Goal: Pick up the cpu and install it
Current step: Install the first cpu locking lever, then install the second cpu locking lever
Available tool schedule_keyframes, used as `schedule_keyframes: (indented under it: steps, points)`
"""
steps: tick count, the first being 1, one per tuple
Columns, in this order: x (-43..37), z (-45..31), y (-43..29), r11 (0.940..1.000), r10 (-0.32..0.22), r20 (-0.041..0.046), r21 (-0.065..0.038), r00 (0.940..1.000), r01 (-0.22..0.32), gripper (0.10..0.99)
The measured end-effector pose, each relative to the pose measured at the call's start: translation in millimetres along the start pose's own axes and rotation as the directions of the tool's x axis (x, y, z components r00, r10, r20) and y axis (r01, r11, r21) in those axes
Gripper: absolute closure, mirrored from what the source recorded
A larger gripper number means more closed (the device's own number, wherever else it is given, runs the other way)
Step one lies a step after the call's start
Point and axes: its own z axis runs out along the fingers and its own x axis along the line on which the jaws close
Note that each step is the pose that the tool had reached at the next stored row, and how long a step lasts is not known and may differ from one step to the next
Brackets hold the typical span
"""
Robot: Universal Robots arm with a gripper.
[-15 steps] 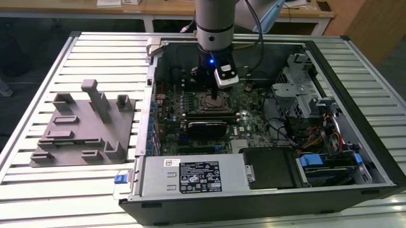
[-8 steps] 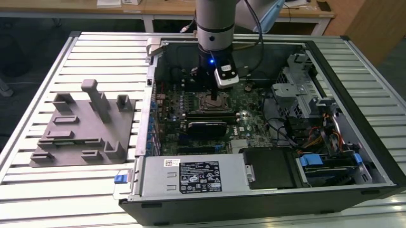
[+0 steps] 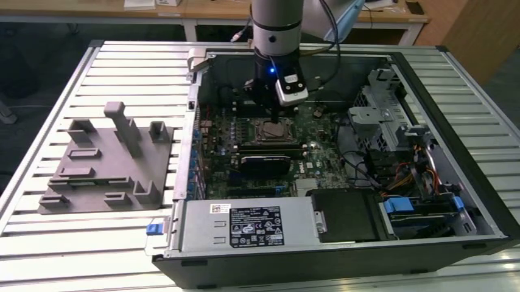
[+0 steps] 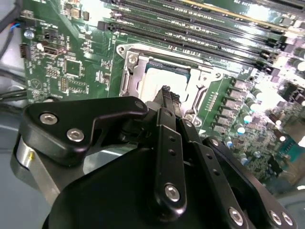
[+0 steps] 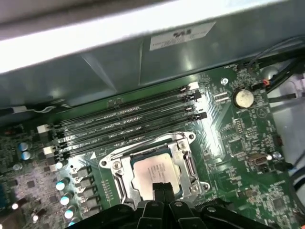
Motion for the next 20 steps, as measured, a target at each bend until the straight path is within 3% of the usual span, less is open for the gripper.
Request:
schedule_keyframes:
  steps: [5,20]
  points:
    - [-0.9,-10.4,0.2,1.0000,0.000,0.0000,0.000,1.0000,0.000,0.980]
    - [-1.0,-12.2,0.2,1.0000,0.000,-0.0002,0.001,1.0000,0.000,0.980]
